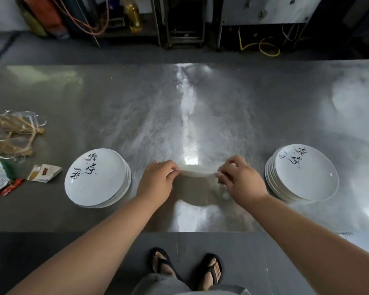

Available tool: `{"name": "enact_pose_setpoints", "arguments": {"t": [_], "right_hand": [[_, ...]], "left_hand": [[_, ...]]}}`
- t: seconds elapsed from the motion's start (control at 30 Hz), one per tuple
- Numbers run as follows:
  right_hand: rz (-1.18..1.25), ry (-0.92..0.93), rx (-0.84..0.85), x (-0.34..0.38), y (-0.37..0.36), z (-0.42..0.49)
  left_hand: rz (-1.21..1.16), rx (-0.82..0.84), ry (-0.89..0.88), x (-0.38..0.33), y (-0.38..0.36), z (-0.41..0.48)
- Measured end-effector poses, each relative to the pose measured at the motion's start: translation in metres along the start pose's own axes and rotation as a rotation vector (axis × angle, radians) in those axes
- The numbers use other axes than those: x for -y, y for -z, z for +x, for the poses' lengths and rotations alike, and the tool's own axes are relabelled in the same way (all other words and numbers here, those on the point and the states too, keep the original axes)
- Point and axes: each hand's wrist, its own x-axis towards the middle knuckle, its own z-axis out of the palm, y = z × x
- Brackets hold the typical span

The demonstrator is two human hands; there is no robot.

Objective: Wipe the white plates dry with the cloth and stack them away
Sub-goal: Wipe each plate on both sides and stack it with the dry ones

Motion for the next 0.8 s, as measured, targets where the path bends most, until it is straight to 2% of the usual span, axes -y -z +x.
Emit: {"name": "enact_pose_setpoints", "arguments": {"t": [0.17,0.3,0.5,0.57,0.67,0.73,0.8], "right_hand": [[0.467,-0.362,0.209,0.036,0.051,0.010],[0.431,-0.401,0.295,0.031,0.059,0.006],[0.657,-0.548,0.349,0.023,0.052,-0.005],[0.699,-0.613,0.264,0.026,0.053,-0.004],[0.495,-0.591,-0.028,0.037,0.063,-0.004],[0.590,-0.505,-0.220,0.054,0.070,-0.008],[0.653,-0.306,-0.244,0.068,0.069,-0.013]], "left_hand": [[-0.388,0.090,0.263,-0.034,0.029,0.016],[-0.777,0.289,0.522,-0.038,0.044,0.002],[-1.120,0.382,0.620,-0.046,0.034,-0.030],[-1.174,0.346,0.642,-0.054,0.035,-0.032],[-1.204,0.263,0.677,-0.067,0.035,-0.030],[-1.217,0.231,0.678,-0.076,0.035,-0.028],[-1.221,0.203,0.668,-0.086,0.033,-0.026]]}}
